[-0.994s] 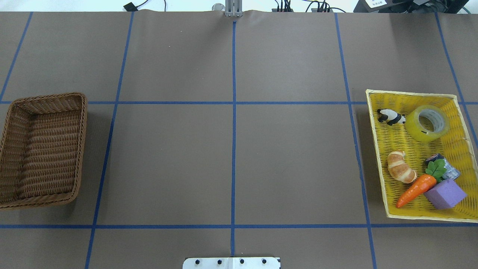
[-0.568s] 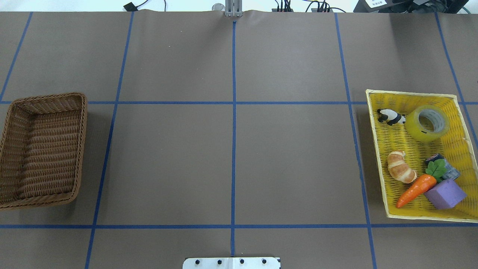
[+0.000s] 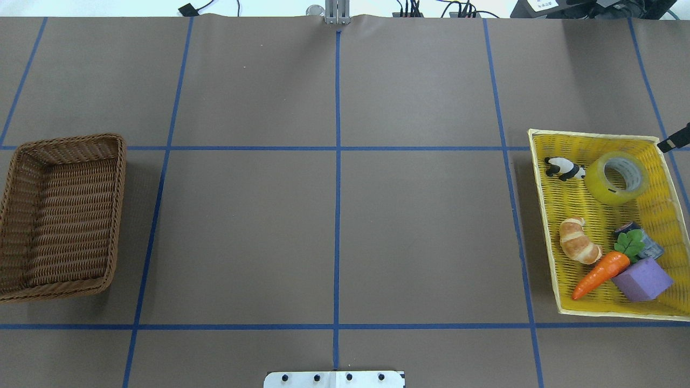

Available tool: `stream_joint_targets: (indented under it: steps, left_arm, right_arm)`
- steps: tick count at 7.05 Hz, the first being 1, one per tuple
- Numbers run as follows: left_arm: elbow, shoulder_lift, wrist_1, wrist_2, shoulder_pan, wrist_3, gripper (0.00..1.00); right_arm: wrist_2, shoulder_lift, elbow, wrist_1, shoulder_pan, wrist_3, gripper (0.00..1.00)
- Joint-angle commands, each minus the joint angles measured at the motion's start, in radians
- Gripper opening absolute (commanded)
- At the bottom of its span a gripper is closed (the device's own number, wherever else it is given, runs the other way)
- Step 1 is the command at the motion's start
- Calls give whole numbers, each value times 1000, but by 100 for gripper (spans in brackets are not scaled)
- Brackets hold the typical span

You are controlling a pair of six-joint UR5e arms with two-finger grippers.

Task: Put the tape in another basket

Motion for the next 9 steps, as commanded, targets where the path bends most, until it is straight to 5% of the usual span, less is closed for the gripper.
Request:
stream_joint_targets:
  steps: [1,2,3,4,9]
  left_arm:
    - [2,0,0,0,0,-1,99]
    - [4,0,0,0,0,-1,99]
    - [5,0,0,0,0,-1,99]
    - [10,0,-1,0,0,0,99]
    - [70,0,-97,0,0,-4,99]
  right_arm:
    - [3,22,-13,2,-47,6,100]
    - [-2,24,-16,0,-78,5,98]
    - [-5,24,-24,2,-80,3,83]
    - [-11,24,-31,3,-92,-3,79]
    - [-75,51,-96,3,-135,-9,79]
